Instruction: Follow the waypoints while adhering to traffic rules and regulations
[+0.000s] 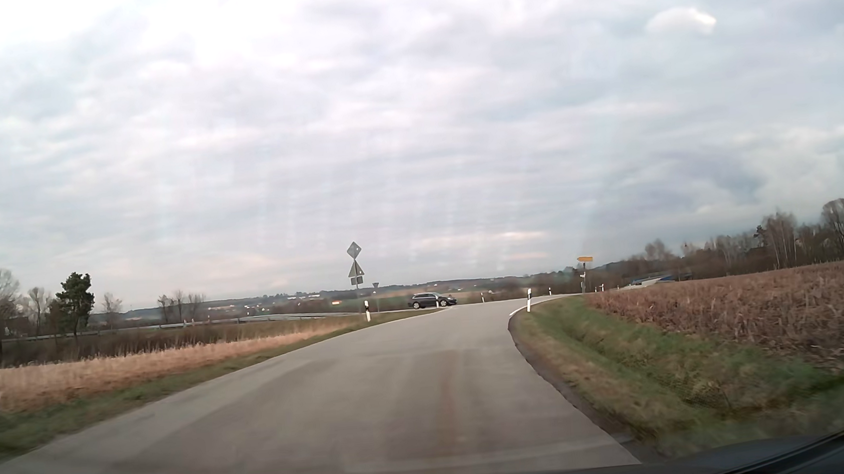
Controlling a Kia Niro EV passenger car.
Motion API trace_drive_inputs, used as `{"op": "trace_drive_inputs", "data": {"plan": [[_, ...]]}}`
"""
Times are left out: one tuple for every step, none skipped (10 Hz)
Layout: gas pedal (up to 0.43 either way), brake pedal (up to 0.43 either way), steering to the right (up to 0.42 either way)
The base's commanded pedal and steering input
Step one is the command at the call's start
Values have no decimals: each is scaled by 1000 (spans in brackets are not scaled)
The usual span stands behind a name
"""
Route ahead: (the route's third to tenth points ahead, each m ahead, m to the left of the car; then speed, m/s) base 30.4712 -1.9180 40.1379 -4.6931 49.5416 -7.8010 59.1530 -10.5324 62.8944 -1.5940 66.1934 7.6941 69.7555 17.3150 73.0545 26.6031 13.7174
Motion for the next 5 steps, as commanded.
{"op": "trace_drive_inputs", "data": {"plan": [[0, 134, 33], [0, 140, 29], [0, 146, 26], [0, 159, 26], [0, 177, 26]]}}
